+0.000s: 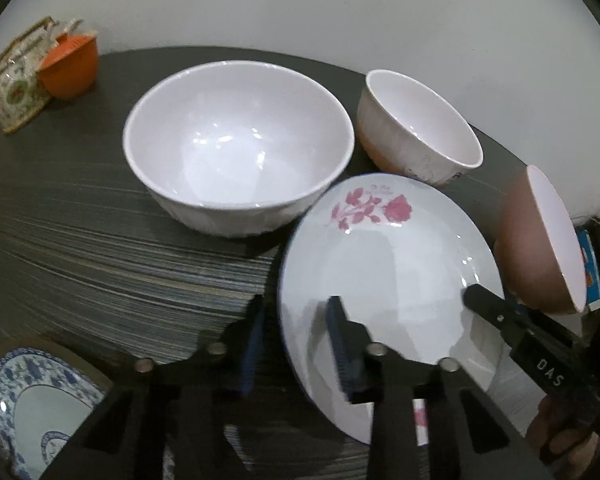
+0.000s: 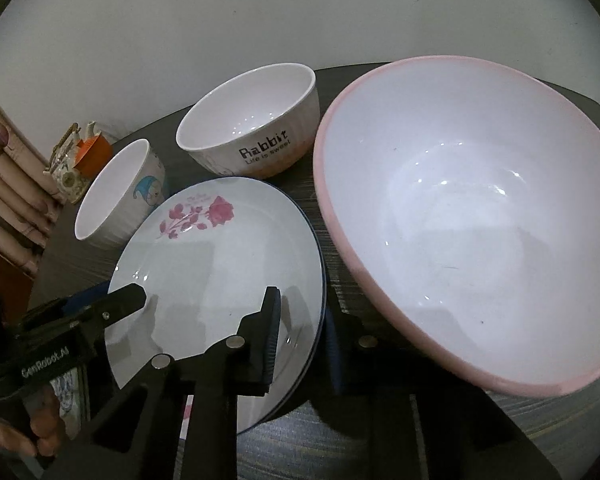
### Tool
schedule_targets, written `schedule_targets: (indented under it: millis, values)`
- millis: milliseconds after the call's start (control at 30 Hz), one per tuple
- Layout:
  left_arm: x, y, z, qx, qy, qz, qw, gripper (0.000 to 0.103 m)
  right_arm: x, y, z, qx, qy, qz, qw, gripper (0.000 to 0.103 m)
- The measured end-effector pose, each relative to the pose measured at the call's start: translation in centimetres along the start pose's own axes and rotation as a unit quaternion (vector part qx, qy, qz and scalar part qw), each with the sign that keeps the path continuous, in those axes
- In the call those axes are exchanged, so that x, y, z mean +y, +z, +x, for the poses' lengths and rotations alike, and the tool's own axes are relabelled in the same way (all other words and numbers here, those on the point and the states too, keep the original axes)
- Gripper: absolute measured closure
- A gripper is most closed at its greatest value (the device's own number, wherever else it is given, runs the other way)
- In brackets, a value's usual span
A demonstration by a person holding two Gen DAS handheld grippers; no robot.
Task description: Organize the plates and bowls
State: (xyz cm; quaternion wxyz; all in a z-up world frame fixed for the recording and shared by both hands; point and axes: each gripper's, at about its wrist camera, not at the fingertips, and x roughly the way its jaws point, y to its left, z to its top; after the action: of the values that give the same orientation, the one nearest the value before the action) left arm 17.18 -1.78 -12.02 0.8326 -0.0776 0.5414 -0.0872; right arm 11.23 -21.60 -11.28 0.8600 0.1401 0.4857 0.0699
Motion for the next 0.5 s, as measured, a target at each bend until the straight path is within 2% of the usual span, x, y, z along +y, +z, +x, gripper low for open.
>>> schedule_targets:
  millis: [300, 500]
  values:
    - [-0.5, 0.2, 0.0, 0.017, 0.001, 0.000, 0.9999, 0.080, -0.5, 0.0, -0.2, 0.010, 0.001, 0.001, 1.000, 0.088]
    - [-0.6, -1.3, -0.5, 0.036, -0.003, 0.009, 0.9993, 0.080, 0.0, -0.3, -0.3, 0.024, 0.001, 0.010, 1.000, 0.088]
